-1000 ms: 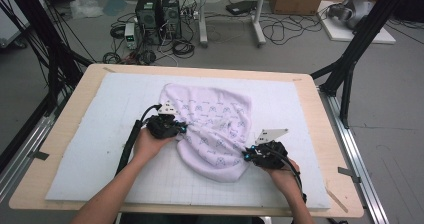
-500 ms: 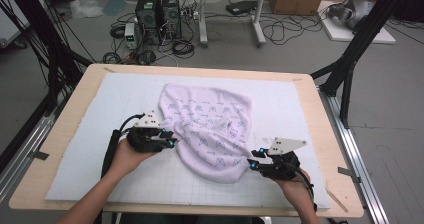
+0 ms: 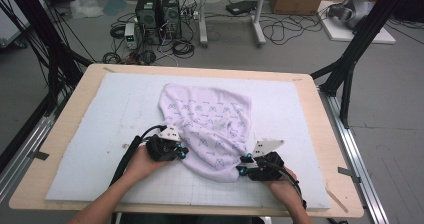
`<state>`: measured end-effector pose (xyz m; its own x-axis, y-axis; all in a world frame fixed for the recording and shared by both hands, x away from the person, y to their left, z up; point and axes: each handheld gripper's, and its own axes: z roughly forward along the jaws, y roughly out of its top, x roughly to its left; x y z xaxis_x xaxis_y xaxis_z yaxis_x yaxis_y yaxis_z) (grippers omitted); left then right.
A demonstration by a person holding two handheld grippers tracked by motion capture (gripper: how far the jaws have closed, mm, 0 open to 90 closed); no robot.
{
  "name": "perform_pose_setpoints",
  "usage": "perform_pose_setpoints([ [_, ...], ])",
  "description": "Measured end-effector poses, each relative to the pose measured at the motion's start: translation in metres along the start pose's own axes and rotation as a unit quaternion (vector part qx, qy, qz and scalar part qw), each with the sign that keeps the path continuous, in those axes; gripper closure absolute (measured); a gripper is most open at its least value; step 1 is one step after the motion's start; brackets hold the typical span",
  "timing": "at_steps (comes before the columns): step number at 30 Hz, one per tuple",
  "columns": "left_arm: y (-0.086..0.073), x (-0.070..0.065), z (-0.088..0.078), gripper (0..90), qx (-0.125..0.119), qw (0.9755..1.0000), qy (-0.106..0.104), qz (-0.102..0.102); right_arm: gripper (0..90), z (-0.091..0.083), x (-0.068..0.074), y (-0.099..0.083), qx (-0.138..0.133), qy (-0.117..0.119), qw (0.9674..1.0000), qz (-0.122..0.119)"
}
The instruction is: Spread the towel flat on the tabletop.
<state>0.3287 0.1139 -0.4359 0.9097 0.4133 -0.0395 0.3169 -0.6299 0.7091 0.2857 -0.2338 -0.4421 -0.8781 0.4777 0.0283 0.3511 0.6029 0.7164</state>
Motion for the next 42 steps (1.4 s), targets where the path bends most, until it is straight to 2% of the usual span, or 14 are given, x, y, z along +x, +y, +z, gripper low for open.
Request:
perform_pose_setpoints([
  [6,-0.016,-0.020,-0.028,88.3,-0.011,0.9999,-0.007,0.009,81.1,-0.004,0.006,0.002,0.002,0.003,1.0000,-0.007],
  [10,-0.034,-0.038,-0.055,88.3,-0.016,0.9997,-0.002,0.018,83.1,-0.010,0.014,0.006,-0.009,0.013,0.9998,-0.013],
  [15,-0.047,-0.061,-0.088,88.3,-0.025,0.9990,0.002,0.037,84.3,-0.014,0.036,0.015,-0.015,0.035,0.9985,-0.039],
  [18,-0.052,-0.074,-0.106,88.1,-0.041,0.9983,-0.004,0.041,84.6,-0.018,0.052,0.020,-0.020,0.065,0.9958,-0.061],
  [19,-0.054,-0.077,-0.110,87.5,-0.048,0.9979,-0.010,0.042,84.5,-0.022,0.057,0.021,-0.033,0.086,0.9935,-0.066],
  [21,-0.055,-0.078,-0.114,79.2,-0.055,0.9975,-0.012,0.042,81.8,-0.031,0.067,0.025,-0.055,0.100,0.9906,-0.075],
  [23,-0.052,-0.074,-0.112,69.0,-0.057,0.9976,0.000,0.041,78.1,-0.039,0.068,0.029,-0.066,0.089,0.9904,-0.082],
  [26,-0.047,-0.061,-0.099,63.0,-0.059,0.9975,0.009,0.037,69.6,-0.043,0.056,0.029,-0.062,0.047,0.9944,-0.072],
  [30,-0.041,-0.040,-0.071,57.2,-0.042,0.9986,0.022,0.024,53.4,-0.025,0.036,0.021,-0.029,0.019,0.9984,-0.045],
  [34,-0.038,-0.024,-0.046,54.4,-0.014,0.9994,0.029,0.017,59.6,0.001,0.021,0.010,-0.013,0.035,0.9989,-0.027],
  [36,-0.040,-0.020,-0.036,60.0,0.003,0.9998,0.013,0.016,68.3,0.007,0.020,0.010,-0.014,0.042,0.9985,-0.033],
  [37,-0.042,-0.020,-0.035,64.2,-0.013,0.9998,0.012,0.012,72.6,0.009,0.021,0.011,-0.010,0.045,0.9982,-0.037],
  [40,-0.042,-0.023,-0.038,86.4,-0.006,0.9999,0.002,0.012,80.5,0.010,0.021,0.014,-0.003,0.049,0.9981,-0.037],
  [42,-0.044,-0.026,-0.041,87.7,-0.001,0.9999,-0.004,0.011,81.9,0.008,0.020,0.014,-0.006,0.055,0.9979,-0.033],
])
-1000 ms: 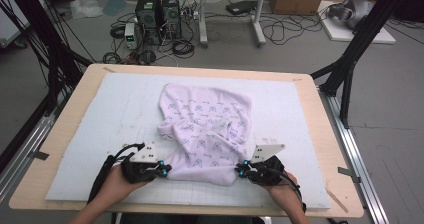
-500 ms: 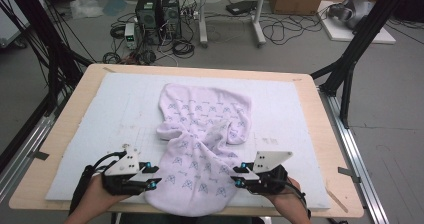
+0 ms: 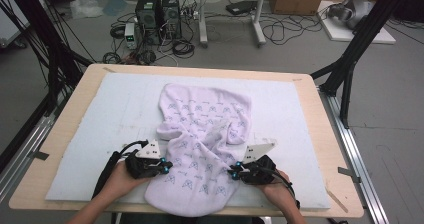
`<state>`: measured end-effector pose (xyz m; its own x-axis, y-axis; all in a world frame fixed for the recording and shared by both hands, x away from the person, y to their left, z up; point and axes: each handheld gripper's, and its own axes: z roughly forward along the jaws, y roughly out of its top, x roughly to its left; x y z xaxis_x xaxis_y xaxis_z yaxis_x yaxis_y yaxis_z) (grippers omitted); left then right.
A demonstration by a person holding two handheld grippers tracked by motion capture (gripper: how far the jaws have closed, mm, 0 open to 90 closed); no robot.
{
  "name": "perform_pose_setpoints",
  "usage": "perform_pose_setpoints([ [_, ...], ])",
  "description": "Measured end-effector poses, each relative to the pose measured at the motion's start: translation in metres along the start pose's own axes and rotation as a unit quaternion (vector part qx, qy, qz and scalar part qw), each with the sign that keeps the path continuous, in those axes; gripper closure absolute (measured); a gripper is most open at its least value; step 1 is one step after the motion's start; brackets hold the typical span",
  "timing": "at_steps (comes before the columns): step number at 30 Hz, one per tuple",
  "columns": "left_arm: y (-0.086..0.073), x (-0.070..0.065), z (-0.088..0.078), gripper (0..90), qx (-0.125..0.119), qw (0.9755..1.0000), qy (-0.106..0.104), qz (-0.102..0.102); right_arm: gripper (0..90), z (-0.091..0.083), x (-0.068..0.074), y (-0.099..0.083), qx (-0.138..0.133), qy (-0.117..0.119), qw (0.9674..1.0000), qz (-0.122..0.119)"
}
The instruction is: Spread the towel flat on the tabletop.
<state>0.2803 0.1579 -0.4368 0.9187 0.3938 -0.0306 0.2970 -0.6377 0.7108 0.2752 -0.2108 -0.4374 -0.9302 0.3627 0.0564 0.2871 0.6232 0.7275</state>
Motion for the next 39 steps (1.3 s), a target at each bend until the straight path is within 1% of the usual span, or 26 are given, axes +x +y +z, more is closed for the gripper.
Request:
perform_pose_setpoints([
  [1,-0.002,-0.001,-0.003,88.0,0.004,1.0000,-0.004,0.003,82.0,-0.002,0.001,0.000,-0.003,0.004,1.0000,0.005],
  [4,-0.010,-0.010,-0.014,88.3,0.004,0.9999,-0.010,0.001,82.1,-0.010,0.007,-0.001,-0.012,0.004,0.9999,0.002],
  [6,-0.016,-0.018,-0.024,88.2,0.001,0.9999,-0.015,0.007,82.1,-0.015,0.015,-0.002,-0.019,0.006,0.9998,0.001],
  [9,-0.024,-0.035,-0.040,88.3,-0.008,0.9997,-0.021,0.013,82.2,-0.022,0.030,-0.002,-0.020,0.012,0.9997,-0.013],
  [12,-0.031,-0.047,-0.055,88.2,-0.014,0.9991,-0.031,0.027,81.7,-0.026,0.046,0.000,-0.030,0.043,0.9982,-0.026],
  [13,-0.032,-0.049,-0.057,87.7,-0.020,0.9990,-0.031,0.027,80.0,-0.028,0.050,0.001,-0.038,0.052,0.9974,-0.032],
  [14,-0.034,-0.047,-0.059,85.5,-0.025,0.9991,-0.026,0.023,77.2,-0.031,0.053,0.002,-0.047,0.052,0.9970,-0.034],
  [15,-0.034,-0.044,-0.059,78.4,-0.029,0.9993,-0.019,0.014,75.3,-0.034,0.052,0.004,-0.055,0.049,0.9968,-0.031],
  [16,-0.033,-0.039,-0.058,70.9,-0.031,0.9995,-0.010,0.007,74.2,-0.038,0.050,0.005,-0.067,0.045,0.9964,-0.028],
  [17,-0.031,-0.034,-0.057,65.6,-0.033,0.9994,-0.001,0.001,72.4,-0.042,0.046,0.006,-0.075,0.036,0.9963,-0.022],
  [18,-0.029,-0.030,-0.054,61.8,-0.041,0.9991,0.002,-0.007,72.1,-0.043,0.042,0.006,-0.079,0.026,0.9964,-0.015],
  [19,-0.025,-0.026,-0.051,59.2,-0.043,0.9990,0.009,-0.008,71.5,-0.043,0.036,0.006,-0.074,0.017,0.9970,-0.011],
  [20,-0.021,-0.022,-0.047,57.1,-0.047,0.9987,0.014,-0.010,71.0,-0.041,0.032,0.005,-0.060,0.005,0.9981,-0.008],
  [21,-0.017,-0.019,-0.043,55.8,-0.047,0.9987,0.021,-0.008,70.8,-0.037,0.027,0.004,-0.047,0.000,0.9989,-0.002],
  [23,-0.009,-0.013,-0.032,52.2,-0.045,0.9986,0.028,-0.010,67.7,-0.026,0.019,0.000,-0.029,-0.005,0.9995,0.007],
  [24,-0.005,-0.012,-0.025,51.0,-0.042,0.9985,0.033,-0.010,66.5,-0.020,0.017,-0.002,-0.020,-0.003,0.9997,0.011],
  [25,-0.002,-0.009,-0.018,50.8,-0.037,0.9985,0.038,-0.011,63.3,-0.014,0.015,-0.003,-0.015,-0.001,0.9998,0.013],
  [26,0.000,-0.006,-0.011,50.9,-0.026,0.9987,0.043,-0.014,62.9,-0.007,0.014,-0.003,-0.003,-0.003,0.9999,0.016],
  [27,0.002,-0.003,-0.006,52.4,-0.017,0.9987,0.045,-0.016,63.3,-0.002,0.012,-0.003,0.004,0.002,0.9999,0.016],
  [28,0.002,-0.001,-0.001,59.8,-0.010,0.9990,0.042,-0.016,64.9,0.002,0.011,-0.002,0.005,0.008,0.9998,0.019],
  [29,0.002,0.000,0.003,70.3,-0.003,0.9991,0.039,-0.015,69.3,0.003,0.010,-0.002,0.003,0.013,0.9997,0.021],
  [30,0.002,0.001,0.003,76.6,-0.004,0.9992,0.037,-0.016,74.2,0.003,0.009,-0.001,0.007,0.022,0.9996,0.020],
  [31,0.001,0.001,0.003,82.0,-0.006,0.9993,0.034,-0.017,76.9,0.002,0.009,-0.001,0.006,0.025,0.9995,0.021],
  [32,0.001,-0.001,0.001,85.0,-0.002,0.9993,0.034,-0.015,78.2,0.001,0.010,-0.001,0.005,0.025,0.9995,0.019],
  [35,-0.005,-0.006,-0.007,85.9,0.002,0.9994,0.031,-0.012,79.0,-0.006,0.014,-0.004,-0.002,0.023,0.9996,0.016],
  [39,-0.020,-0.018,-0.025,86.1,0.001,0.9995,0.028,-0.012,79.0,-0.023,0.028,-0.010,-0.011,0.013,0.9998,0.014],
])
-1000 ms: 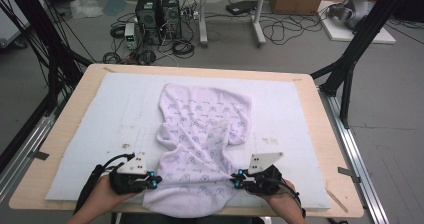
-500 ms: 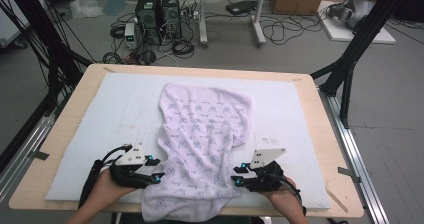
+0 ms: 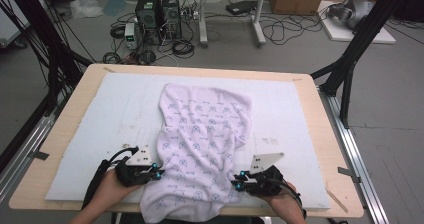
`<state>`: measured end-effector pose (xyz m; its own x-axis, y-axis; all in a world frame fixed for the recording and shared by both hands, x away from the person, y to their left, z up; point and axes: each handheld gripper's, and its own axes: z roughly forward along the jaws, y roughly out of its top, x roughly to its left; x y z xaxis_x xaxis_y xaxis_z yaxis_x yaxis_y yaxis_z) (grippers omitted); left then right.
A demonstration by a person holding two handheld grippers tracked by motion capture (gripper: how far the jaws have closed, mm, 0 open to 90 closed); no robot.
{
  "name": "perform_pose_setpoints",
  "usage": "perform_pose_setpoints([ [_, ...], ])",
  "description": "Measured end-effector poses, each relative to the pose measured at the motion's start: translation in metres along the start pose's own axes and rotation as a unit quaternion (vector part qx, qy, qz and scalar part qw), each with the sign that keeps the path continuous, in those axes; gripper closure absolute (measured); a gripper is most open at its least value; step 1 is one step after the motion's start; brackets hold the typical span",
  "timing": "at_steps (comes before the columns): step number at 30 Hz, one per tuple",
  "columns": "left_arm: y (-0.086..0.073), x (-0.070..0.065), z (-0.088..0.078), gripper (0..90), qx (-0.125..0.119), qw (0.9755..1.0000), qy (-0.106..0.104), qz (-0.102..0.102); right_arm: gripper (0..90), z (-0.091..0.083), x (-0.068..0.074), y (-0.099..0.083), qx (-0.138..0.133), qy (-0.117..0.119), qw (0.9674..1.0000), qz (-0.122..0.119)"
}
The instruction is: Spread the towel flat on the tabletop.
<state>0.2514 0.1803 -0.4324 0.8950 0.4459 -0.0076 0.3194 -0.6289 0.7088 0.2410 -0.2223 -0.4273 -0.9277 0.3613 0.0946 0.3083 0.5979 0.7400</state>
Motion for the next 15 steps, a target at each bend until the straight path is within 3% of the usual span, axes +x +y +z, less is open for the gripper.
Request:
perform_pose_setpoints([
  [4,-0.015,-0.016,-0.019,86.2,-0.007,1.0000,-0.003,0.000,79.0,-0.018,0.021,-0.006,-0.004,0.001,1.0000,-0.005],
  [8,-0.017,-0.025,-0.031,82.6,-0.017,0.9997,-0.014,0.009,76.2,-0.034,0.040,-0.004,-0.017,0.022,0.9995,-0.015],
  [10,-0.012,-0.024,-0.032,65.8,-0.032,0.9995,-0.003,0.000,74.0,-0.040,0.040,0.001,-0.034,0.017,0.9991,-0.020],
  [11,-0.009,-0.021,-0.032,61.8,-0.037,0.9993,-0.001,-0.001,73.3,-0.042,0.037,0.004,-0.038,0.010,0.9991,-0.016],
  [15,0.005,-0.006,-0.019,56.0,-0.044,0.9990,0.004,-0.005,67.7,-0.032,0.013,0.011,-0.044,-0.015,0.9989,-0.003],
])
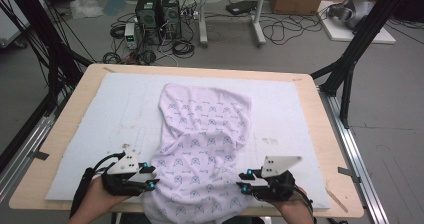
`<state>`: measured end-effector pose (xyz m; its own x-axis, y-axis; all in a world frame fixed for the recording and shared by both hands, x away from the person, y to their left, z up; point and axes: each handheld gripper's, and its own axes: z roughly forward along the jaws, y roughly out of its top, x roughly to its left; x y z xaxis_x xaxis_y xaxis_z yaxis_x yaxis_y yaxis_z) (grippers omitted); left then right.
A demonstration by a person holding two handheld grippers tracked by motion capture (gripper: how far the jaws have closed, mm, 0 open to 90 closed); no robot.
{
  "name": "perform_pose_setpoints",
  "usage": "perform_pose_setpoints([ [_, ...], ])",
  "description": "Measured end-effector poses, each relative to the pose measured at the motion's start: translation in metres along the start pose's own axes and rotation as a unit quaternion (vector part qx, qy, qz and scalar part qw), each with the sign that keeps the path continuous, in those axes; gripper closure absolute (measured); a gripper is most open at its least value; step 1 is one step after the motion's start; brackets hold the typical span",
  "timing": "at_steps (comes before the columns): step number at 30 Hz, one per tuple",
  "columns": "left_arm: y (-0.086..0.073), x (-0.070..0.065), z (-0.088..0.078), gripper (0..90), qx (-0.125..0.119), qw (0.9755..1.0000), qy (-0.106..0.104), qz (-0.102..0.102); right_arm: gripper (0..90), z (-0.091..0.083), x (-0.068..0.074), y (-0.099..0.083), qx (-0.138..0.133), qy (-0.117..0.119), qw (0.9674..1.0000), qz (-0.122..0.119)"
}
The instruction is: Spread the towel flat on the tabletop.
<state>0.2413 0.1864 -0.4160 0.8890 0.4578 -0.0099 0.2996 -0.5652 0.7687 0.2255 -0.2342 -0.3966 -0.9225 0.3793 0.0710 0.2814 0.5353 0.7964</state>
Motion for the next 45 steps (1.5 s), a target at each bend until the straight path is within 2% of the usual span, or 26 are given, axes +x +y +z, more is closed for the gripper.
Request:
perform_pose_setpoints([
  [2,0.004,0.007,0.011,54.5,0.006,1.0000,0.004,0.001,65.3,0.011,-0.013,-0.001,0.010,-0.014,0.9998,0.007],
  [6,0.008,0.020,0.032,52.9,0.019,0.9997,0.001,-0.014,61.8,0.032,-0.033,-0.005,0.022,-0.013,0.9993,0.027],
  [9,0.007,0.024,0.038,55.1,0.025,0.9993,-0.018,-0.023,61.7,0.043,-0.036,-0.004,0.040,-0.004,0.9988,0.028],
  [10,0.006,0.024,0.037,61.7,0.021,0.9990,-0.031,-0.023,64.2,0.046,-0.035,-0.004,0.044,0.002,0.9987,0.026],
  [13,0.002,0.018,0.031,78.4,0.022,0.9989,-0.039,-0.014,79.1,0.048,-0.029,-0.007,0.061,0.017,0.9978,0.015],
  [14,0.000,0.017,0.029,80.3,0.024,0.9988,-0.041,-0.009,83.4,0.047,-0.026,-0.009,0.066,0.027,0.9973,0.019],
  [17,-0.005,0.013,0.019,81.8,0.028,0.9986,-0.044,-0.009,85.9,0.041,-0.016,-0.015,0.068,0.036,0.9970,0.009],
  [21,-0.013,0.004,0.002,81.8,0.025,0.9985,-0.048,-0.011,86.4,0.026,0.002,-0.022,0.055,0.051,0.9971,0.012],
  [23,-0.016,-0.002,-0.006,80.7,0.016,0.9984,-0.054,-0.012,86.4,0.019,0.015,-0.025,0.049,0.073,0.9960,0.011],
  [24,-0.017,-0.004,-0.011,78.9,0.014,0.9984,-0.054,-0.008,86.1,0.017,0.021,-0.025,0.050,0.077,0.9958,0.004],
  [25,-0.016,-0.006,-0.014,74.0,0.009,0.9986,-0.052,-0.008,84.8,0.014,0.027,-0.024,0.049,0.081,0.9955,-0.003],
  [27,-0.013,-0.006,-0.020,62.9,0.003,0.9988,-0.048,-0.008,77.6,0.006,0.031,-0.018,0.028,0.078,0.9966,-0.005],
  [30,-0.004,-0.001,-0.024,53.5,-0.011,0.9993,-0.034,-0.008,71.6,-0.002,0.024,-0.006,0.001,0.054,0.9986,-0.005],
  [32,0.002,0.005,-0.021,51.3,-0.022,0.9993,-0.028,-0.010,69.6,0.000,0.012,-0.001,-0.002,0.030,0.9995,-0.005],
  [34,0.005,0.011,-0.014,51.4,-0.022,0.9994,-0.026,-0.012,68.3,0.010,0.000,0.000,0.013,0.010,0.9999,-0.004],
  [36,0.006,0.017,-0.002,53.2,-0.014,0.9996,-0.019,-0.014,66.5,0.024,-0.010,-0.002,0.030,0.001,0.9995,-0.003],
  [37,0.006,0.020,0.004,55.7,-0.007,0.9997,-0.017,-0.016,65.6,0.032,-0.015,-0.004,0.037,-0.002,0.9993,-0.005],
  [40,0.003,0.025,0.023,56.1,0.018,0.9996,-0.009,-0.022,61.9,0.053,-0.026,-0.008,0.059,-0.004,0.9982,0.005],
  [41,0.002,0.026,0.027,56.7,0.026,0.9995,-0.006,-0.018,61.3,0.059,-0.027,-0.010,0.071,-0.005,0.9974,0.005],
  [42,0.001,0.026,0.031,59.4,0.035,0.9992,-0.004,-0.018,63.5,0.061,-0.029,-0.010,0.064,0.000,0.9979,0.012],
  [43,0.000,0.026,0.034,65.1,0.037,0.9990,-0.014,-0.019,67.3,0.061,-0.030,-0.009,0.067,0.001,0.9977,0.012],
  [44,-0.001,0.026,0.035,68.6,0.030,0.9992,-0.016,-0.019,77.0,0.061,-0.030,-0.008,0.066,0.009,0.9977,0.010],
  [45,-0.001,0.027,0.035,74.7,0.031,0.9989,-0.028,-0.019,82.0,0.061,-0.029,-0.008,0.067,0.019,0.9975,0.006],
])
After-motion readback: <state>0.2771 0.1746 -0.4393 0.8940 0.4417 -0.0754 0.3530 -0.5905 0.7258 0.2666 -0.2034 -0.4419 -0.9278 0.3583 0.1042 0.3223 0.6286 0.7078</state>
